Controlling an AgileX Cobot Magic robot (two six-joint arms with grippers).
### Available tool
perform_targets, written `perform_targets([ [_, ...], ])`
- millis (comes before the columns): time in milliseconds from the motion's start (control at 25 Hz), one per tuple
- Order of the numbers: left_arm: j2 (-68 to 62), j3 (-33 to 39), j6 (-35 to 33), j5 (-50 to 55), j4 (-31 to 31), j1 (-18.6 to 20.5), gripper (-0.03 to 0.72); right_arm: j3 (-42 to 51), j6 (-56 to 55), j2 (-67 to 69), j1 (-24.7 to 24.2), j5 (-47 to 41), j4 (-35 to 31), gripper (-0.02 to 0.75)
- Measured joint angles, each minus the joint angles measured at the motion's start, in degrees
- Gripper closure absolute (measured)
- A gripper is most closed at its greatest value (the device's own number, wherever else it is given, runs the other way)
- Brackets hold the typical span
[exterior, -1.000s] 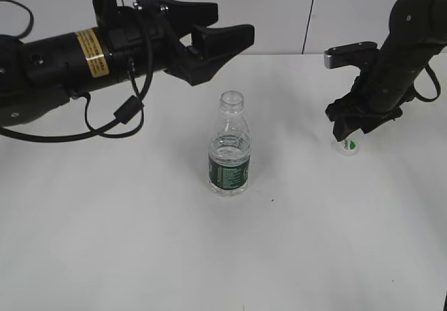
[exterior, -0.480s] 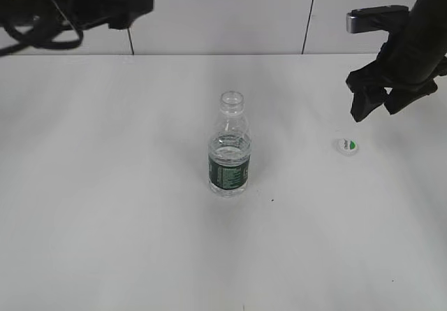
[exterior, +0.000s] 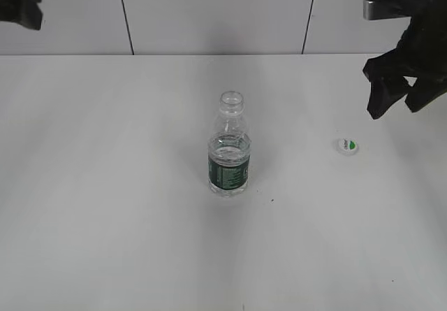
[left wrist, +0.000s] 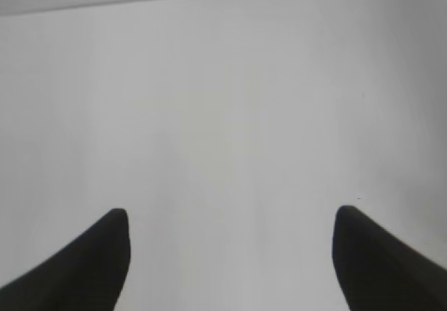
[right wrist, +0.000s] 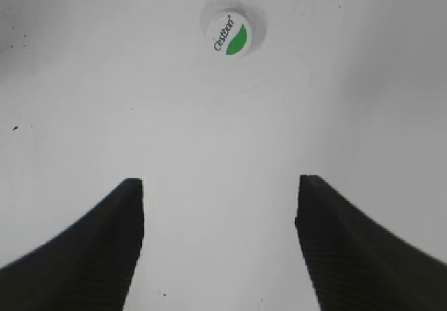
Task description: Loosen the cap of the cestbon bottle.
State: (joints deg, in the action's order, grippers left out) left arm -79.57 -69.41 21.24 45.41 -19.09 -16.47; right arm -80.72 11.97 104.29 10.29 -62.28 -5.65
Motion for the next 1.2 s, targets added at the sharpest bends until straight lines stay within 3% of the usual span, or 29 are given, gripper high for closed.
perform_targets([
  [200,-0.4,0.0,-5.7,5.1,3.2,6.2,0.151,0.0,-1.2,-1.2,0.0,-0.6,0.8,0.160],
  [400,-2.5,-0.3,-10.0,6.9,8.1,10.4,0.151,0.0,-3.5,-1.3,-0.1,-0.6,4.2,0.153],
  [800,-6.8,-0.3,-12.2,7.0,11.6,10.8,0.151,0.0,-5.3,-1.3,-4.2,-0.3,6.3,0.150],
  [1200,-7.3,-2.3,-12.8,7.5,11.9,10.8,0.151,0.0,-5.4,-1.5,-4.3,0.1,5.7,0.150],
])
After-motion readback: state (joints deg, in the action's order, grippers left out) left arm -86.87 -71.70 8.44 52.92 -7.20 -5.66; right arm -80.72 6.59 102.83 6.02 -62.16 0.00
